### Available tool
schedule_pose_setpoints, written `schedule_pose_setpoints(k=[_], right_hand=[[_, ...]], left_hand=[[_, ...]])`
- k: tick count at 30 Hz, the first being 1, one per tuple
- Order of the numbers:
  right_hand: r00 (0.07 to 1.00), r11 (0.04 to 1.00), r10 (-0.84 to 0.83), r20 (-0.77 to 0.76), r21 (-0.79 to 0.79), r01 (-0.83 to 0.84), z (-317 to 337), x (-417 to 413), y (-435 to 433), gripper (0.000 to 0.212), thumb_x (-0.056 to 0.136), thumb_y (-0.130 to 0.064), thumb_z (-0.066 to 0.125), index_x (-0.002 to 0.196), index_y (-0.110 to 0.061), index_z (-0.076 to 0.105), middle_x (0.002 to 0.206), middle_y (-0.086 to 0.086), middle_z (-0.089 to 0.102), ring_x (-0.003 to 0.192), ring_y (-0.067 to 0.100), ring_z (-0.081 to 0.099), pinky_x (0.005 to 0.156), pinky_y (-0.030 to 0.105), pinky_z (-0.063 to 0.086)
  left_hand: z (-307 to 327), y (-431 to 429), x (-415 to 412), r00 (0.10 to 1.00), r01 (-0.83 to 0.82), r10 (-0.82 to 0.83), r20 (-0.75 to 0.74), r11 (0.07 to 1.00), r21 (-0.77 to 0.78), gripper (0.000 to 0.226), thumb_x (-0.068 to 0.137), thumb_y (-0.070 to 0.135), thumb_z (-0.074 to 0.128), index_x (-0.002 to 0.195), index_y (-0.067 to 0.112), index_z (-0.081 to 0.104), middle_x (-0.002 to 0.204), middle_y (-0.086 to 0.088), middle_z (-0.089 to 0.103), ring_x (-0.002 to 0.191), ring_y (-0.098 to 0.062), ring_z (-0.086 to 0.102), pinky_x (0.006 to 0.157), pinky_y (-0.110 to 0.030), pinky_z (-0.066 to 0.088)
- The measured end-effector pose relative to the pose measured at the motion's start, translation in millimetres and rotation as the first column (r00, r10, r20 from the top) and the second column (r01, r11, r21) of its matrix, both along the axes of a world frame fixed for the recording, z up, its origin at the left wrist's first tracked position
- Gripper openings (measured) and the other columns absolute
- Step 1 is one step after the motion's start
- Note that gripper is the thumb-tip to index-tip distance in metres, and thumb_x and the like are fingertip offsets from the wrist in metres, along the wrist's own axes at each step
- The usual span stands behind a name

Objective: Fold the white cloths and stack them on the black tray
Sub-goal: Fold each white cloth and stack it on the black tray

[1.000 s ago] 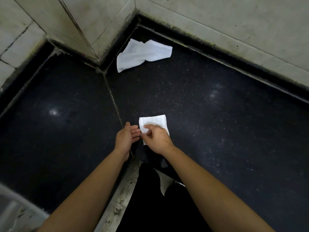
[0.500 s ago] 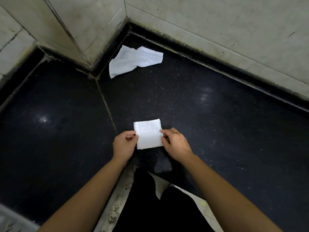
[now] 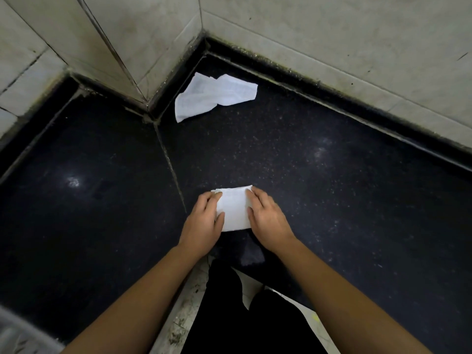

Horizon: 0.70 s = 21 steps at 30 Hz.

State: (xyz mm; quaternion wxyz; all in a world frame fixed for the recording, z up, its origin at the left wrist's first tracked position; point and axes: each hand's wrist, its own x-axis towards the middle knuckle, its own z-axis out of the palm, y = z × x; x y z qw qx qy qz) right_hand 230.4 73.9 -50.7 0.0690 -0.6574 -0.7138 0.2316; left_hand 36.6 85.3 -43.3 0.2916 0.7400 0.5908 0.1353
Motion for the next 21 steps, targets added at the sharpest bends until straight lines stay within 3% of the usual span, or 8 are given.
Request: schedule_pose_setpoints(k=[3,5,11,13,15,17,21], right_hand=[[0.998,0.998,0.06,0.029,-0.004,-0.06,-5,-5,1,0.049,0.099,-0.013,0.054,0.146,-0.003,0.043,0.151,0.018,0.043,0.131,0.034,0.05,0.104,0.047,0.047],[0.997,0.999,0.047,0.054,-0.004,-0.047,-6,-4,1,0.05,0.095,-0.011,0.061,0.142,-0.002,0.048,0.148,0.02,0.047,0.127,0.035,0.053,0.1,0.047,0.051],[0.984,0.996,0.083,0.157,-0.04,-0.078,0,6,0,0.055,0.101,-0.022,0.049,0.151,-0.006,0.035,0.161,0.014,0.029,0.142,0.029,0.038,0.114,0.045,0.038],[0.961,0.981,0.183,0.207,0.027,-0.192,1,7,2,0.06,0.099,-0.022,0.052,0.153,-0.006,0.032,0.162,0.016,0.026,0.145,0.031,0.035,0.115,0.046,0.037],[0.905,0.932,0.334,0.262,0.054,-0.36,-3,6,7,0.063,0.103,-0.028,0.044,0.158,-0.008,0.02,0.166,0.014,0.014,0.152,0.031,0.02,0.121,0.046,0.024],[0.838,0.889,0.438,0.326,-0.016,-0.458,-6,4,14,0.065,0.107,-0.04,0.031,0.16,-0.01,0.009,0.168,0.012,0.003,0.154,0.031,0.007,0.124,0.048,0.014],[0.807,0.881,0.473,0.353,-0.194,-0.432,-18,16,27,0.076,0.102,-0.061,0.016,0.16,-0.016,-0.005,0.167,0.005,-0.012,0.154,0.03,-0.008,0.124,0.053,0.007]], left_hand=[[-1,3,-1,0.997,0.051,-0.055,-0.05,0.996,-0.07,0.056,0.098,0.021,0.054,0.15,0.013,0.035,0.16,-0.003,0.022,0.135,-0.025,0.041,0.094,-0.042,0.052],[-3,5,-4,0.975,0.153,-0.161,-0.154,0.986,-0.063,0.058,0.099,0.026,0.053,0.152,0.014,0.034,0.165,-0.003,0.012,0.131,-0.027,0.041,0.093,-0.043,0.052],[-15,3,-10,0.882,0.285,-0.269,-0.387,0.958,-0.017,0.063,0.097,0.042,0.052,0.148,0.007,0.039,0.164,-0.005,0.019,0.114,-0.027,0.051,0.089,-0.041,0.05],[-16,2,-11,0.877,0.288,-0.269,-0.398,0.958,-0.012,0.067,0.096,0.045,0.053,0.148,0.007,0.039,0.163,-0.006,0.022,0.113,-0.026,0.052,0.087,-0.042,0.051],[-17,1,-13,0.874,0.291,-0.268,-0.406,0.957,-0.005,0.069,0.095,0.049,0.051,0.149,0.008,0.039,0.163,-0.005,0.023,0.112,-0.026,0.053,0.087,-0.042,0.051],[-18,1,-16,0.86,0.299,-0.269,-0.433,0.954,0.001,0.069,0.095,0.052,0.045,0.148,0.008,0.04,0.162,-0.005,0.027,0.111,-0.025,0.054,0.084,-0.042,0.052],[-21,2,-24,0.813,0.325,-0.317,-0.489,0.943,-0.072,0.077,0.094,0.06,0.024,0.149,0.008,0.039,0.163,-0.003,0.023,0.124,-0.028,0.047,0.09,-0.047,0.048]])
